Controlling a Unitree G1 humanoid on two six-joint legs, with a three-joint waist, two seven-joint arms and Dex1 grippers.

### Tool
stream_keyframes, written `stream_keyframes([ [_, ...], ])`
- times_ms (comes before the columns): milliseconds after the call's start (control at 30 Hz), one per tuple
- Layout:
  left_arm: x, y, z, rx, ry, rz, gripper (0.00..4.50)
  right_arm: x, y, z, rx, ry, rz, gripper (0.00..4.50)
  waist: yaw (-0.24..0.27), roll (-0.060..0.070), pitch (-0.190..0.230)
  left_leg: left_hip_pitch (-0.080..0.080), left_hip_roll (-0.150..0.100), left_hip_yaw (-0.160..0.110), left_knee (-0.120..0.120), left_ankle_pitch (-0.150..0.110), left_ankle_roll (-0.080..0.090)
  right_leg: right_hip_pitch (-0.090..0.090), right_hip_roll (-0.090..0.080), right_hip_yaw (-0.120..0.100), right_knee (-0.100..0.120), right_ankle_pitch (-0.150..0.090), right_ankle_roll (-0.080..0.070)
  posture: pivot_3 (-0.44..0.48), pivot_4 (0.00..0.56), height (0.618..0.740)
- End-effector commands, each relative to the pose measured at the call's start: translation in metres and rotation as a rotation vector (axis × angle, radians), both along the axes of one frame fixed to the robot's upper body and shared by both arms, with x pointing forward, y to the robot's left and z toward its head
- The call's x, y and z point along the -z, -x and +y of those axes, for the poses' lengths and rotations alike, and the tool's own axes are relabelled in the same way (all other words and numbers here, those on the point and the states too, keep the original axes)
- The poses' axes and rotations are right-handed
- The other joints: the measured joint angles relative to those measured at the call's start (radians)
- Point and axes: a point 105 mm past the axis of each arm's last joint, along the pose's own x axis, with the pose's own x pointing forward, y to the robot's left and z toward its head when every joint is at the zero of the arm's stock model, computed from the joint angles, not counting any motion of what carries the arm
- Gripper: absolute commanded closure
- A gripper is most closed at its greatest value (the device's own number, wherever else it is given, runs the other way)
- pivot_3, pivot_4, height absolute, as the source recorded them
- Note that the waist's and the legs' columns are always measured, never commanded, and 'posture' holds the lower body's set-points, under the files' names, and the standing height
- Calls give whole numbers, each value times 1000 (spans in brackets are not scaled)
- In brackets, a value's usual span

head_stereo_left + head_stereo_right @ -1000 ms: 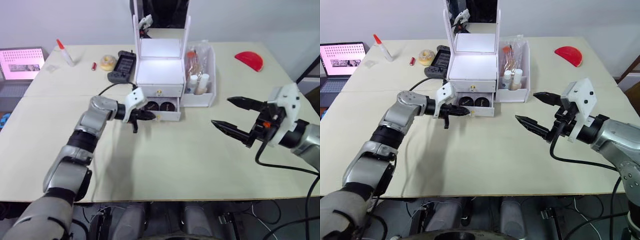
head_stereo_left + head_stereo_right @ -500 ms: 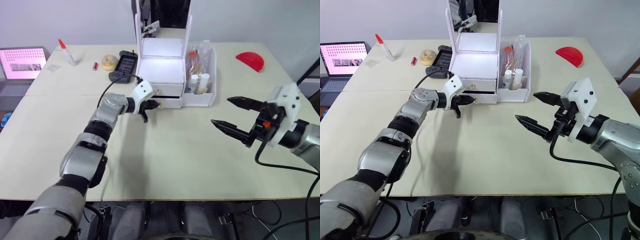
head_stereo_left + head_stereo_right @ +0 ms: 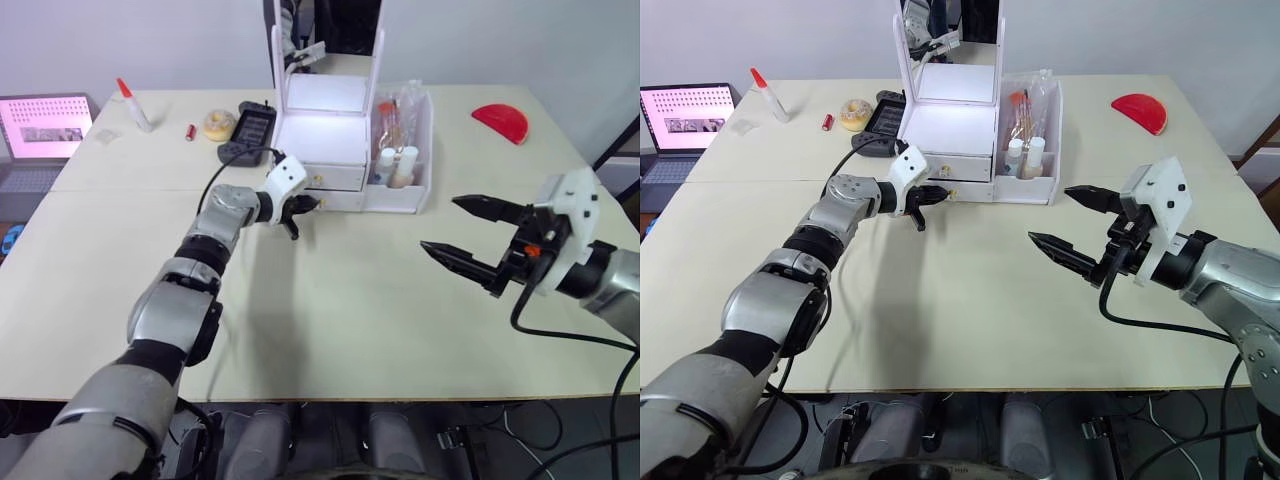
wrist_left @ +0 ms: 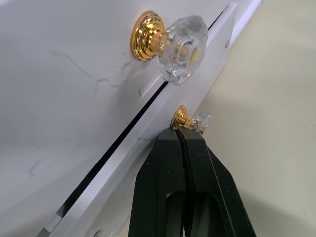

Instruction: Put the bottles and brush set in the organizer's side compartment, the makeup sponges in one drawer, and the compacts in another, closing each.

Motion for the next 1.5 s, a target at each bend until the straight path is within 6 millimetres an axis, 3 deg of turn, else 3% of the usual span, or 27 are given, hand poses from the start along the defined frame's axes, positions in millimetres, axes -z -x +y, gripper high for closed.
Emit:
stream_keyframes([
  [33,-17,-6,5,-11,-23,-75,4485,-11,4,0,2,12,-54,0,-1,0,0,0,0,0,0,0,0,0,0,0,0,0,0,0,150,738],
  [467,-27,-12,21,-57,-85,-159,4485,-12,5,-2,2,7,-51,0,-2,0,0,0,0,0,0,0,0,-1,1,0,0,0,0,0,150,738],
  [767,-40,-5,24,-37,-7,-177,4485,-11,4,-4,4,9,-43,0,-2,0,0,0,0,0,0,0,0,-1,1,0,0,0,0,0,150,738],
  [900,-53,8,28,18,67,-160,4485,-9,2,-7,3,16,-35,0,-3,0,0,0,0,0,0,0,0,-1,1,0,0,0,0,0,150,738],
  [1033,-78,50,57,121,208,-71,4485,-8,1,-24,37,38,-24,0,-20,0,0,0,1,1,-2,0,0,-2,1,2,0,0,0,0,150,738],
  [1133,-92,91,94,147,279,6,4485,-2,2,-44,90,50,-10,0,-30,0,0,0,2,1,-3,0,0,-3,2,3,1,0,0,0,150,738],
  [1233,-87,122,129,104,248,72,4485,5,6,-62,124,55,12,0,-32,1,-1,1,3,1,-4,0,0,-3,3,4,1,0,-1,0,150,738],
  [1367,-75,152,191,-138,203,90,4485,18,13,-101,213,37,46,0,-23,2,-1,2,3,2,-4,0,0,-1,3,5,0,0,-1,0,150,738],
  [1433,-71,163,205,-214,195,75,4485,25,16,-113,237,42,64,0,-17,2,-1,3,3,2,-4,0,0,0,2,4,-1,0,-1,0,150,738],
  [1500,-71,171,213,-277,228,57,3935,32,18,-124,261,42,78,0,-7,1,-1,3,3,1,-3,0,0,1,1,4,-2,0,-1,0,150,738],
])
